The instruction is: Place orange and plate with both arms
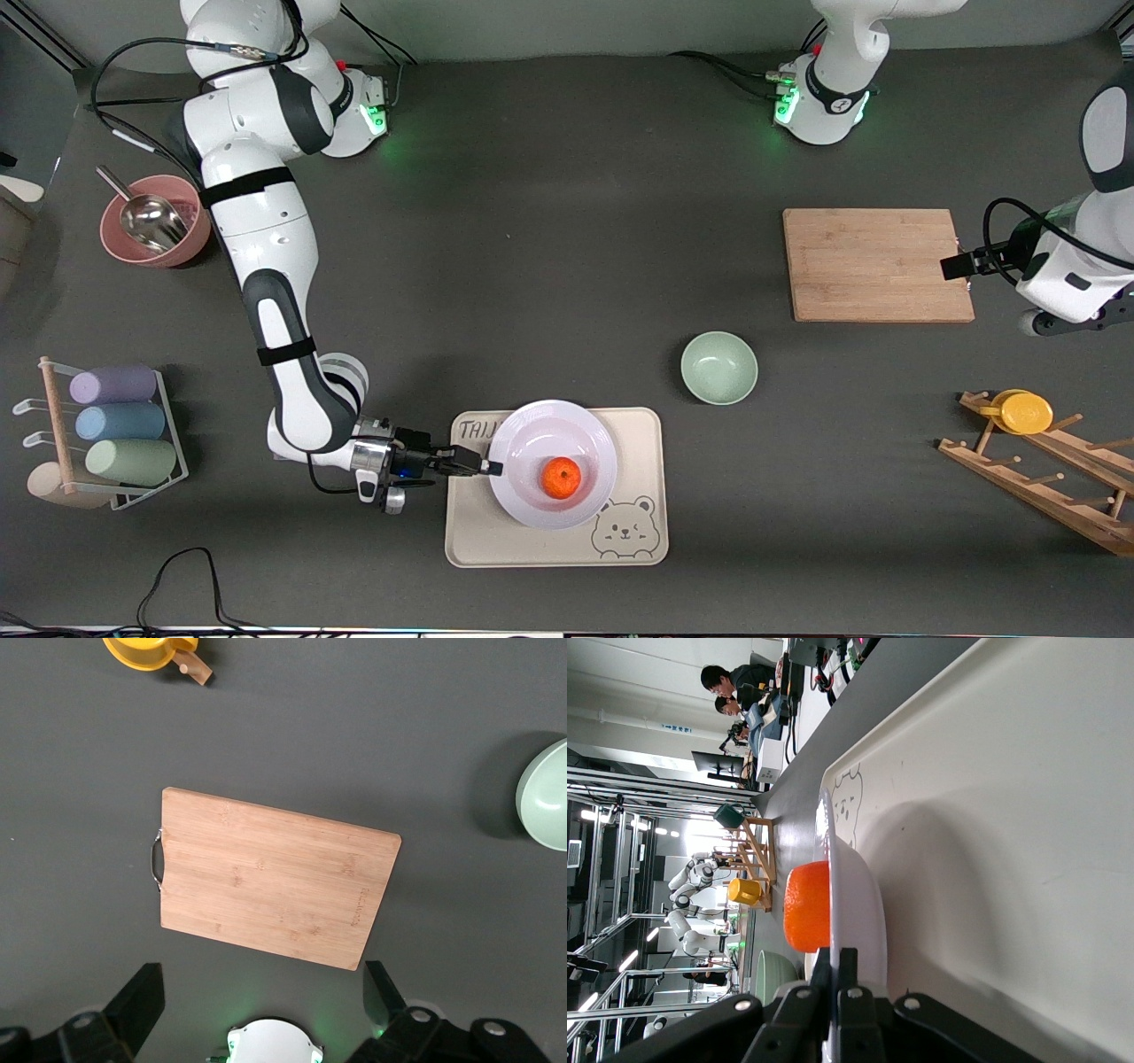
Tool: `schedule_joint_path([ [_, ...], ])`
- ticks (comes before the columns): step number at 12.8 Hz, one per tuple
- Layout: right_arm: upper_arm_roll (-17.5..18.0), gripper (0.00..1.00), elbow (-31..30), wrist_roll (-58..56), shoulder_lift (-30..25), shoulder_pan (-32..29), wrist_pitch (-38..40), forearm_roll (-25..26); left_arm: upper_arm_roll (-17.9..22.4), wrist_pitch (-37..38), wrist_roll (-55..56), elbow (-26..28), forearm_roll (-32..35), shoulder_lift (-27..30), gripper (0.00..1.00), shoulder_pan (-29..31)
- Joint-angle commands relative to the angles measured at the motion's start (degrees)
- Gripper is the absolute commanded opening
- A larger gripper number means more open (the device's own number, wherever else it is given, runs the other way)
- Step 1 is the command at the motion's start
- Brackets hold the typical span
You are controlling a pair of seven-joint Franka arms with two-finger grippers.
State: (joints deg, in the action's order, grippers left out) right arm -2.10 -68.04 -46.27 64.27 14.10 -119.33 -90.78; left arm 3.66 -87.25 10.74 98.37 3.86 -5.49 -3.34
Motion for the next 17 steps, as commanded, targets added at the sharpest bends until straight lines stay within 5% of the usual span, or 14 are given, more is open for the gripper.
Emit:
schedule_joint_path([
  [1,0.52,0.0,1.77,-1.55,1.38,-0.48,0.06,0.17,-0.14,1.38,-0.9,-1.25,0.54,-0.66,1.0,0.26],
  [2,0.52,0.0,1.77,-1.55,1.38,-0.39,0.06,0.34,-0.14,1.29,-0.81,-1.33,0.54,-0.67,1.0,0.26],
  [3,0.52,0.25,1.77,-1.46,1.38,-0.39,-0.03,0.43,-0.14,1.38,-0.81,-1.33,0.54,-0.67,1.0,0.17],
  [5,0.43,0.47,1.77,-1.28,1.38,-0.39,-0.03,0.61,-0.14,1.29,-0.9,-1.33,0.54,-0.75,1.0,0.17],
  [13,-1.93,0.5,-0.6,2.12,-0.54,-1.35,-0.03,4.29,-0.14,1.21,-0.9,-1.33,0.54,-1.1,1.0,0.26],
  [17,-2.03,0.53,-4.28,15.73,-7.65,-3.64,0.58,16.48,-0.14,1.12,-0.81,-1.33,0.54,-1.19,1.0,0.17],
])
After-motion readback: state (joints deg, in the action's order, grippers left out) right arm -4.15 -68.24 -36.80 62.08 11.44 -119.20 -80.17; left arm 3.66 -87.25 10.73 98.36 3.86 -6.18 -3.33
